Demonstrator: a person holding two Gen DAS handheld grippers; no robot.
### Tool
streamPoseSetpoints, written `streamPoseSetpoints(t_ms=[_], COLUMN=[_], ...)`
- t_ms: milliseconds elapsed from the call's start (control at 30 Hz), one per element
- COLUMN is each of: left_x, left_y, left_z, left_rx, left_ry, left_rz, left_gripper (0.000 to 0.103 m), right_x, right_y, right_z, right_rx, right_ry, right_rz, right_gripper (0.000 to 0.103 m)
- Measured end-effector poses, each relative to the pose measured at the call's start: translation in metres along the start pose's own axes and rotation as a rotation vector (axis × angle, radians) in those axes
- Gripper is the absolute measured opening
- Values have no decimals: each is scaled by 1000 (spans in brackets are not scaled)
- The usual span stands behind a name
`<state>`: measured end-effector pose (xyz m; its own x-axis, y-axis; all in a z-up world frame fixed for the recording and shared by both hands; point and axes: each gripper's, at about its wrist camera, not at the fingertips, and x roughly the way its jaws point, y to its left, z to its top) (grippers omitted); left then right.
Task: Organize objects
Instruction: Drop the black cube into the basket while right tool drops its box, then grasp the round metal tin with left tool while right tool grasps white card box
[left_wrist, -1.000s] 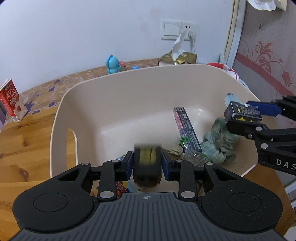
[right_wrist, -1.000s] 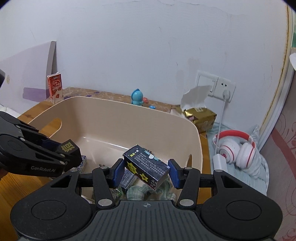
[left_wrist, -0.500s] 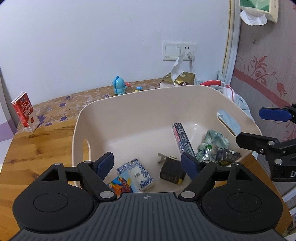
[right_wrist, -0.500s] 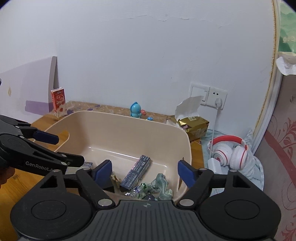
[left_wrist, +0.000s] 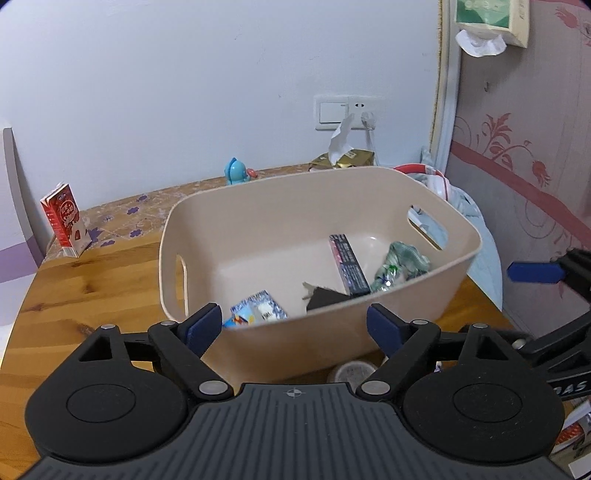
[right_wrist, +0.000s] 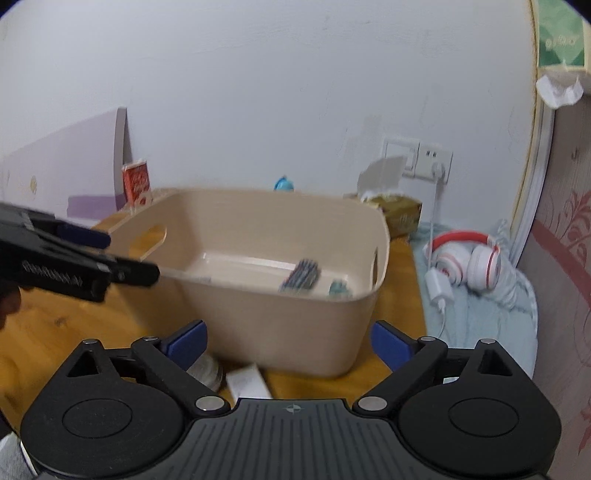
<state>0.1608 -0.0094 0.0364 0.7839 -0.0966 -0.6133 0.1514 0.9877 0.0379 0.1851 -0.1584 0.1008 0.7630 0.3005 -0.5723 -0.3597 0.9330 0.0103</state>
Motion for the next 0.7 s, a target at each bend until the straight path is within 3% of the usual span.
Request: streamPoseSetpoints(t_ms=[200,500,700], left_x=[10,52,72], left_y=[-4,-10,-14], left_z=[-24,-61,-71], left_rx=[-19,-24,-20], left_ry=[34,145,188], left_rz=[-8,-58,-93], left_gripper=[89,89,89], right_x=[13,41,56], right_y=[5,9,9], right_z=[-26,-55,-66], right_rx=[-15,-43,-63], right_ry=[80,177,220], right_rz=[7,-5,-6], right_gripper=[100,101,102])
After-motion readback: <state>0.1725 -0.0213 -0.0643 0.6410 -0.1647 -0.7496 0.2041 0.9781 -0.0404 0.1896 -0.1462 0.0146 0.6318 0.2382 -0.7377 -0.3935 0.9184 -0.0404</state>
